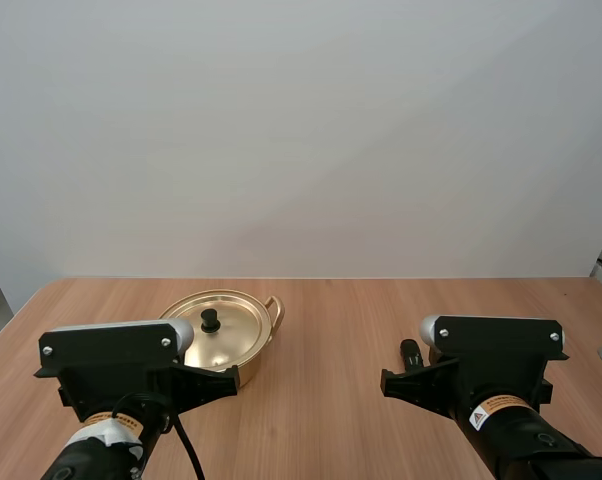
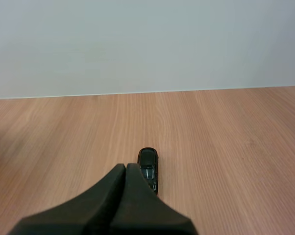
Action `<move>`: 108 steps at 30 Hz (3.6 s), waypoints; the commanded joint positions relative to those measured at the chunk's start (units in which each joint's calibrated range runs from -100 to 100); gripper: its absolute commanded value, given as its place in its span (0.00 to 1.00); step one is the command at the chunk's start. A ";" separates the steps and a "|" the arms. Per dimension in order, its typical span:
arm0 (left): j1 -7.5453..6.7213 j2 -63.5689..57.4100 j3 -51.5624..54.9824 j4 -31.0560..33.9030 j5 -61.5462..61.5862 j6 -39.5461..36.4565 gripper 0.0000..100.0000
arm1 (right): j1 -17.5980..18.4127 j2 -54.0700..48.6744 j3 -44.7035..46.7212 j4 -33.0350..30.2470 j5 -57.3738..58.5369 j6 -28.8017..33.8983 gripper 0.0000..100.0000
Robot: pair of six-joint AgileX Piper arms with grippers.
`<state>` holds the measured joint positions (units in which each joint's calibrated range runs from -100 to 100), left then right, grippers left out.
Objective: Open the pot, put the car inside, and close it
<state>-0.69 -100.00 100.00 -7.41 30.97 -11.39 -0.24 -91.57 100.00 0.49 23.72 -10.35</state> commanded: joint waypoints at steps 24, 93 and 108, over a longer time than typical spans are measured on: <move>0.01 0.00 0.00 0.01 -0.01 0.03 0.00 | 0.03 -0.02 0.00 0.00 0.00 -0.06 0.00; 0.01 0.00 -20.88 8.05 -2.39 7.55 0.00 | 0.03 0.10 0.00 -6.79 -19.79 -10.95 0.00; 0.01 3.78 -28.61 -0.93 15.23 7.37 0.00 | 0.03 0.10 -8.12 -6.00 -11.10 -10.95 0.00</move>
<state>-0.69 -96.39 71.58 -8.28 46.06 -4.00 -0.24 -91.57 94.38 -5.38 8.64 -21.34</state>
